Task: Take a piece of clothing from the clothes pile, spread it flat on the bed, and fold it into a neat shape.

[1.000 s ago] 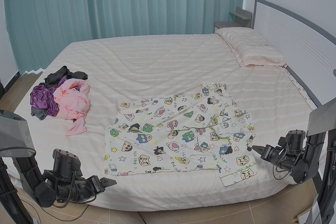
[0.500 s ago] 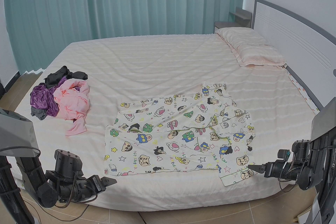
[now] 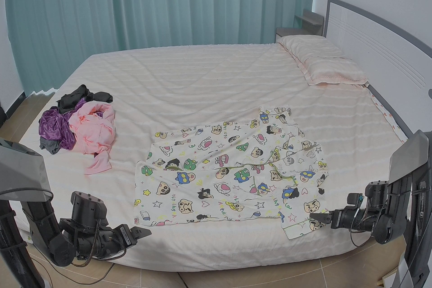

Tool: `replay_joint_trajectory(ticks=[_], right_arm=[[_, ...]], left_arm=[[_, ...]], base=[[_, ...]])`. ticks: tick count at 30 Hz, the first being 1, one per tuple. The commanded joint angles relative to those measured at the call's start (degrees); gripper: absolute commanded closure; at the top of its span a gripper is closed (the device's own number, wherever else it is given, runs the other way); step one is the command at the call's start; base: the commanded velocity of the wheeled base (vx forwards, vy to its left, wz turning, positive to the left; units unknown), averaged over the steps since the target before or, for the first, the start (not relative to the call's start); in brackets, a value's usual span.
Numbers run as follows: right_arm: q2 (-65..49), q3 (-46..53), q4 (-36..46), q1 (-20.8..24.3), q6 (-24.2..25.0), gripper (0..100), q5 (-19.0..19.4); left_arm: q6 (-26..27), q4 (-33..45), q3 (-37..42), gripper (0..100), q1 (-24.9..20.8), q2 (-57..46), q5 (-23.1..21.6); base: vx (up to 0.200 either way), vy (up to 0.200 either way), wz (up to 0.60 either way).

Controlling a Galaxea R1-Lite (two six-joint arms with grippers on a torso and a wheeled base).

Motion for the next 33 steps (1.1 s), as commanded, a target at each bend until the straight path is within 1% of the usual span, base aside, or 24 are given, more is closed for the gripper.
replay_joint_trajectory(ticks=[1, 6, 7, 12, 16, 17, 19, 22, 24, 25, 26, 27, 28, 30, 33], right_arm=[[1.5, -0.2, -0.4, 2.0, -0.1, 0, 0.1], [2.1, -0.5, -0.4, 3.7, -0.1, 0, 0.1], [2.3, -0.5, -0.4, 3.8, -0.1, 100, 0.1], [1.9, 0.8, -0.4, 3.3, 0.0, 100, 0.2], [0.5, 3.2, -0.5, 1.7, 0.0, 100, 0.8], [0.3, 3.5, -0.5, 1.4, 0.0, 100, 1.2], [-0.8, 4.9, -0.5, 0.3, 0.1, 100, 3.4], [-1.0, 5.6, -0.5, -0.3, 0.3, 100, 3.8], [-1.1, 6.3, -0.6, -0.3, 0.2, 100, 3.8], [-1.1, 6.3, -0.6, -0.3, 0.2, 100, 3.8], [-1.2, 7.3, -0.6, -0.3, -0.1, 100, 3.9], [-1.2, 7.5, -0.6, -0.3, -0.1, 100, 3.9], [-1.2, 7.9, -0.6, -0.3, -0.1, 100, 3.9], [-1.3, 8.0, -0.6, -0.3, -0.1, 100, 4.0], [-1.3, 8.4, -0.6, -0.3, -0.1, 100, 4.1]], left_arm=[[0.1, -0.1, -0.1, 0, 0.0, 0.4, 0.0], [0.0, 0.0, -0.1, 0, 0.0, 0.4, 0.0], [0.0, 0.0, -0.1, 0, 0.0, 0.5, 0.0], [0.2, -0.1, -0.8, 0, 0.0, 1.6, 0.6], [-0.5, 0.0, -2.6, 0, -0.4, 2.6, 5.5], [-0.6, 0.0, -3.0, 0, -0.5, 2.8, 5.8], [-2.2, 0.2, -4.9, 0, -0.5, 3.4, 6.3], [-4.3, 0.7, -7.7, 0, -0.5, 5.1, 6.8], [-4.8, 0.7, -9.1, 0, -0.9, 7.5, 8.6], [-4.8, 0.7, -9.1, 0, -0.9, 7.5, 8.6], [-4.9, 0.6, -11.1, 0, -1.8, 10.9, 12.9], [-4.9, 0.6, -11.5, 0, -1.9, 11.4, 13.9], [-5.0, 0.6, -12.9, 0, -2.0, 13.1, 16.3], [-5.0, 0.6, -13.5, 0, -2.7, 13.9, 17.8], [-5.1, 0.6, -13.8, 0, -3.5, 13.9, 18.0]], base=[[0.000, 0.000, 0.00], [0.000, 0.000, 0.00], [0.000, 0.000, 0.00], [0.000, 0.000, 0.00], [0.000, 0.000, 0.00], [0.000, 0.000, 0.00], [0.000, 0.000, 0.00], [0.000, 0.000, 0.00], [0.000, 0.000, 0.00], [0.000, 0.000, 0.00], [0.000, 0.000, 0.00], [0.000, 0.000, 0.00], [0.000, 0.000, 0.00], [0.000, 0.000, 0.00], [0.000, 0.000, 0.00]])
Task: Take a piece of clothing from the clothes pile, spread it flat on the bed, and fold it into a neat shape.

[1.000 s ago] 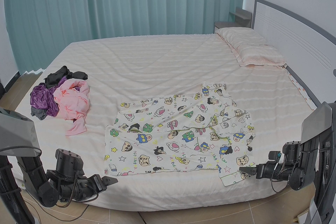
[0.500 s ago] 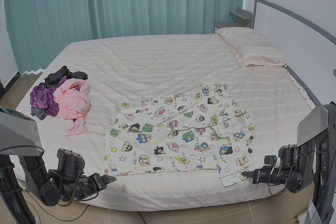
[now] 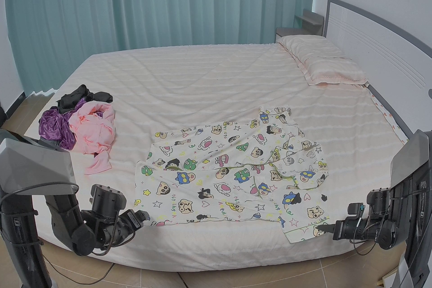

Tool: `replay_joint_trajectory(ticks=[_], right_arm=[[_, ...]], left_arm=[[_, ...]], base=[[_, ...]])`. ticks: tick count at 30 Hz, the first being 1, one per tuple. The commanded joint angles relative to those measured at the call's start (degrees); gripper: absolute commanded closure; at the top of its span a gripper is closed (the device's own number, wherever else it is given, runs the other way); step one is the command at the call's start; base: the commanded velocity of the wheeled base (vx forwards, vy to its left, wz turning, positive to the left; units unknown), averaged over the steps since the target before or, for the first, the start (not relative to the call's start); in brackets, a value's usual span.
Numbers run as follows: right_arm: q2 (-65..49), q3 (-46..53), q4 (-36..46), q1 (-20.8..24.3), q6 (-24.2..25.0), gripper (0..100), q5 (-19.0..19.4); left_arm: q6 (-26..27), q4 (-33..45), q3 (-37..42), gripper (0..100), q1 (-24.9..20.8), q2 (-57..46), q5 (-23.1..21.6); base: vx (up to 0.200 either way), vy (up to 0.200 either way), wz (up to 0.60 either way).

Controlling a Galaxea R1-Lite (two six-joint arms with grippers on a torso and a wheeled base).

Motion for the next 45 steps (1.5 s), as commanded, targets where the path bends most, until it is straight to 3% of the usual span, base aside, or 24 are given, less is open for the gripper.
replay_joint_trajectory(ticks=[1, 13, 19, 23, 24, 40, 45], right_arm=[[-0.4, 0.9, -0.7, 0.0, -0.1, 100, 0.1], [-1.8, 2.7, -0.6, 0.0, -0.1, 100, 1.7], [-1.9, 2.9, -0.7, 0.0, -0.1, 100, 1.8], [-1.9, 3.0, -0.7, 0.0, -0.1, 100, 1.7], [-1.9, 3.1, -0.7, -0.1, -0.1, 100, 1.7], [-4.7, 5.7, 0.1, -1.0, -0.1, 100, 0.9], [-8.1, 5.7, 8.5, -1.1, -1.8, 100, 0.9]], left_arm=[[-0.2, 0.0, -1.7, 0, -1.2, 3.6, 0.5], [-8.2, 0.1, -7.9, 0, -1.8, 2.9, 1.7], [-8.4, 0.6, -10.0, 0, -1.8, 3.6, 1.7], [-8.4, 6.4, -12.2, 0, -1.8, 3.7, 2.1], [-8.4, 7.9, -12.7, 100, -1.8, 3.7, 2.6], [-6.9, 14.0, -11.5, 100, -1.4, 1.1, 4.5], [-3.1, 18.6, -11.3, 100, -1.2, 0.1, 4.4]], base=[[0.000, 0.000, 0.00], [0.000, 0.000, 0.00], [0.000, 0.000, 0.00], [0.000, 0.000, 0.00], [0.000, 0.000, 0.00], [0.000, 0.000, 0.00], [0.000, 0.000, 0.00]])
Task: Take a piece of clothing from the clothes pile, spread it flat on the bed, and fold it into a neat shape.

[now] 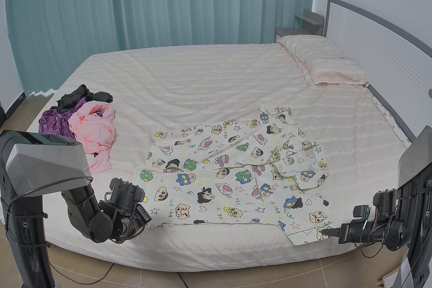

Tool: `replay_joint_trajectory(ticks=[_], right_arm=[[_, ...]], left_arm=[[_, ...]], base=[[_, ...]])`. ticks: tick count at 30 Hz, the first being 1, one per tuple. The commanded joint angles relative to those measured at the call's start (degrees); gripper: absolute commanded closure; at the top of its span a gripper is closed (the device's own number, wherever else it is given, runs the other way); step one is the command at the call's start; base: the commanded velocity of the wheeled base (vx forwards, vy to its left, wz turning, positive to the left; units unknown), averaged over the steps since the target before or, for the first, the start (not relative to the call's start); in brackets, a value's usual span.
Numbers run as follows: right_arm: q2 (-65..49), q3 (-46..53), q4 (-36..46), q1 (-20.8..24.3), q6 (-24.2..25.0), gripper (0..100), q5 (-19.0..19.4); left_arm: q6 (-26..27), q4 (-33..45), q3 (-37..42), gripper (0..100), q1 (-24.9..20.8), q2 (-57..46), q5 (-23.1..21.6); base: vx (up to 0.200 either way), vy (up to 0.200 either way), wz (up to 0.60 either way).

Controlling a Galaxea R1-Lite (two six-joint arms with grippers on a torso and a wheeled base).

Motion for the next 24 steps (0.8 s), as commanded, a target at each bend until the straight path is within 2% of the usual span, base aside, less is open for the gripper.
replay_joint_trajectory(ticks=[1, 5, 12, 24], right_arm=[[-4.3, 1.0, 7.9, -0.1, -3.9, 100, 0.1], [-7.4, 1.0, 16.2, -1.1, -9.6, 100, 0.3], [-13.2, 1.0, 26.5, -1.5, -12.7, 100, 0.7], [-21.4, 1.0, 41.0, -1.2, -18.1, 100, 0.3]], left_arm=[[2.7, 3.2, 0.2, 100, 0.2, -2.2, -0.1], [4.4, 6.4, 0.2, 100, 0.1, -3.0, -0.3], [7.8, 8.8, 0.4, 100, 0.1, -3.6, -0.4], [12.2, 21.6, 0.5, 100, -0.4, -8.4, -0.5]], base=[[0.000, 0.000, 0.00], [0.000, 0.000, 0.00], [0.000, 0.000, 0.00], [0.000, 0.000, 0.00]])
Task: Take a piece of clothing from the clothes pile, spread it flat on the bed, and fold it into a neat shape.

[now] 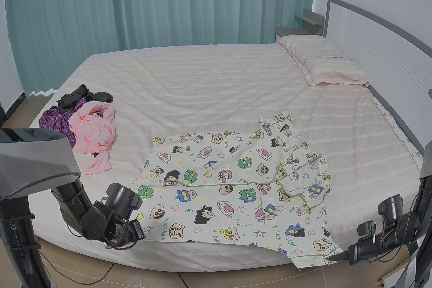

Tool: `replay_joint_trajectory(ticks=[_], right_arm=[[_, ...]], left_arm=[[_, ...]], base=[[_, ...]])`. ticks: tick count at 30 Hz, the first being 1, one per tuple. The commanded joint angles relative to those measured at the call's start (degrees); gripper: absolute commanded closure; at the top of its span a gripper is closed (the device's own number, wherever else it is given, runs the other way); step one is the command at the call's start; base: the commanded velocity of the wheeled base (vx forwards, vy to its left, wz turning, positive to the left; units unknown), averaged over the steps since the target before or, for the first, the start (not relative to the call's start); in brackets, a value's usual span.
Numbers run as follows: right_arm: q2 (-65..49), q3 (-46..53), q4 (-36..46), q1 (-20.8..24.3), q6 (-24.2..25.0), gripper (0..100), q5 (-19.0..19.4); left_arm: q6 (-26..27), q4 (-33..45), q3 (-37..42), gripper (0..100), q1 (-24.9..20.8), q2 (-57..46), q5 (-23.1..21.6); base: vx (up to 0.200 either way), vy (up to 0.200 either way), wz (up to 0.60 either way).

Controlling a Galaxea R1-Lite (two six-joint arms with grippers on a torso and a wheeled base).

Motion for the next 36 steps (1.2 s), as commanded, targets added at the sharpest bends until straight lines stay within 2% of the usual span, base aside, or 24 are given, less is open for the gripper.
replay_joint_trajectory(ticks=[1, 6, 8, 12, 14, 15, 18, 22, 28, 35, 36], right_arm=[[-4.4, 1.0, 2.3, 0.3, -1.1, 100, -0.1], [-7.6, 1.0, 4.7, 0.5, -1.2, 100, -0.1], [-9.7, 0.7, 3.6, 0.5, -1.0, 100, 0.4], [-10.7, -0.4, 0.9, 0.4, 0.1, 100, 0.6], [-10.8, -0.7, -0.2, 0.4, 1.2, 100, 0.7], [-11.1, -1.5, -2.8, 0.4, 4.1, 100, 0.7], [-11.2, -2.6, -7.2, 0.4, 8.5, 100, 0.7], [-10.6, -4.3, -12.5, 0.5, 12.8, 100, 0.3], [-7.7, -9.7, -13.5, 0.4, 15.9, 100, -0.3], [-1.5, -16.1, -13.8, 0.4, 17.0, 100, -2.4], [-0.3, -18.2, -13.8, 0.4, 18.6, 100, -2.8]], left_arm=[[0.7, 2.5, 0.0, 100, -0.2, -2.5, 0.1], [1.1, 7.5, -0.1, 100, -0.8, -4.3, -1.3], [1.6, 11.2, -1.3, 100, -0.8, -5.4, -1.9], [1.2, 13.9, -5.2, 100, -0.6, -6.7, -2.9], [1.0, 14.5, -6.4, 100, -0.4, -7.2, -3.6], [-1.1, 15.6, -9.1, 100, -0.2, -7.9, -4.6], [-4.9, 17.2, -13.3, 100, -0.1, -7.9, -5.2], [-5.6, 19.1, -17.3, 100, 0.8, -7.2, -5.2], [-5.7, 22.8, -23.8, 100, 3.1, -5.1, -5.6], [-5.7, 26.5, -30.0, 100, 3.9, -2.9, -5.8], [-6.6, 27.2, -32.1, 100, 4.3, -2.3, -6.7]], base=[[0.000, 0.000, 0.00], [0.000, 0.000, 0.00], [0.000, 0.000, 0.00], [0.000, 0.000, 0.00], [0.000, 0.000, 0.00], [0.000, 0.000, 0.00], [0.000, 0.000, 0.00], [0.000, 0.000, 0.00], [0.000, 0.000, 0.00], [0.000, 0.000, 0.00], [0.000, 0.000, 0.00]])
